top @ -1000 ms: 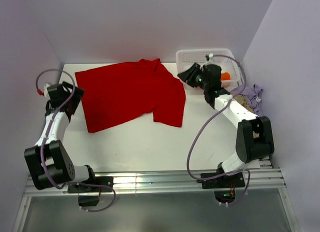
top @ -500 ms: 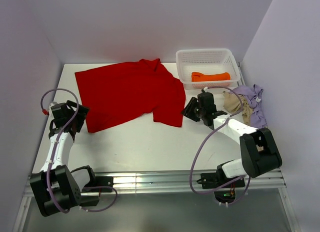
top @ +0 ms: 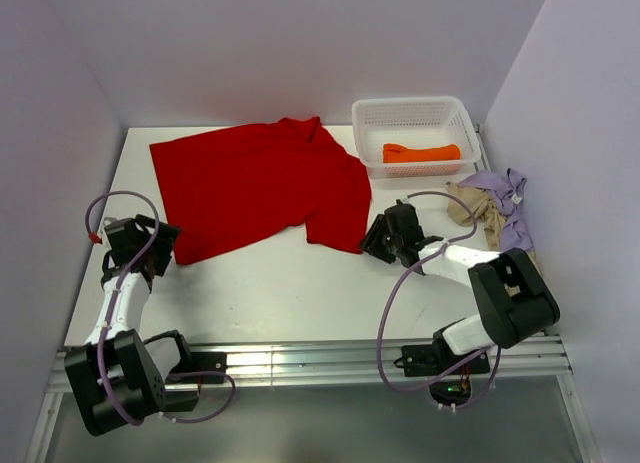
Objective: Roll the t-shirts
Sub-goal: Flatten the tshirt, then fold the tshirt
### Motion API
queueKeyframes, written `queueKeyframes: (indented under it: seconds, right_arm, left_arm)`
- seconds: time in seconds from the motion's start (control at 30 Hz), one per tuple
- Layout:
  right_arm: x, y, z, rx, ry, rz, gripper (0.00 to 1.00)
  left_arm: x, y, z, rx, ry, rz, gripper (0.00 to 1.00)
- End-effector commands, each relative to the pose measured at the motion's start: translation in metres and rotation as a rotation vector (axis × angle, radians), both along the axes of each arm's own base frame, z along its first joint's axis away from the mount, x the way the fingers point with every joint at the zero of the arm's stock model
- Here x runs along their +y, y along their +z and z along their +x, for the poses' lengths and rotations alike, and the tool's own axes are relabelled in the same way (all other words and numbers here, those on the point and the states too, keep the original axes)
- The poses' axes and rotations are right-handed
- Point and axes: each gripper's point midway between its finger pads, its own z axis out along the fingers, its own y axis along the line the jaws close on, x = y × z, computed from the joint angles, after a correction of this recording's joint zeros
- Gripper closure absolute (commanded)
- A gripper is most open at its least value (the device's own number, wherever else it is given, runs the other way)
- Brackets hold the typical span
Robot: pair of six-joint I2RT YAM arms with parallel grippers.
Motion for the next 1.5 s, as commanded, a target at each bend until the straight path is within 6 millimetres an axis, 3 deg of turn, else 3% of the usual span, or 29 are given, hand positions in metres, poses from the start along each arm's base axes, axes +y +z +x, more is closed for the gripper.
queueKeyframes:
  seconds: [0.0,0.13,0.3,0.37,0.4,0.47,0.7,0.93,1.17,1.3,1.47]
  right_arm:
    - [0.005,-0.001,0.011,-0.036,-0.011,0.014,0.49]
    - [0.010,-0.009,0.010,-0.017,-0.004,0.011,0.52]
    - [0.011,-0.014,0.009,-0.012,-0.008,0.006,0.64]
    - [0.011,-0.013,0.008,-0.019,-0.007,0.006,0.76]
    - [0.009,-0.013,0.007,-0.020,-0.011,0.003,0.90]
    - [0.006,-0.011,0.005,-0.033,-0.019,-0.002,1.00]
    - [0.001,-0.003,0.003,-0.071,-0.034,0.000,1.00]
    - [0.003,-0.002,0.004,-0.071,-0.031,0.006,1.00]
    - [0.003,0.000,0.005,-0.075,-0.021,0.001,1.00]
    - [0.005,0.000,0.005,-0.071,-0.011,0.000,1.00]
    - [0.004,0.002,0.005,-0.082,-0.011,-0.002,1.00]
  left_arm:
    - [0.006,0.004,0.004,-0.036,0.009,0.022,0.14]
    - [0.009,-0.003,0.002,-0.009,0.017,0.029,0.14]
    - [0.014,-0.009,-0.002,-0.012,0.032,0.002,0.14]
    - [0.014,-0.011,-0.003,-0.007,0.030,-0.002,0.16]
    - [0.015,-0.013,-0.005,0.009,0.039,-0.002,0.17]
    - [0.022,-0.019,-0.010,0.051,0.072,0.018,0.24]
    - [0.018,-0.027,-0.009,0.054,0.034,0.012,0.28]
    - [0.014,-0.041,-0.012,0.108,0.006,-0.004,0.40]
    - [0.015,-0.049,-0.019,0.146,0.007,0.003,0.42]
    - [0.011,-0.053,-0.019,0.150,-0.011,-0.011,0.55]
    - [0.007,-0.060,-0.021,0.159,-0.025,-0.026,0.53]
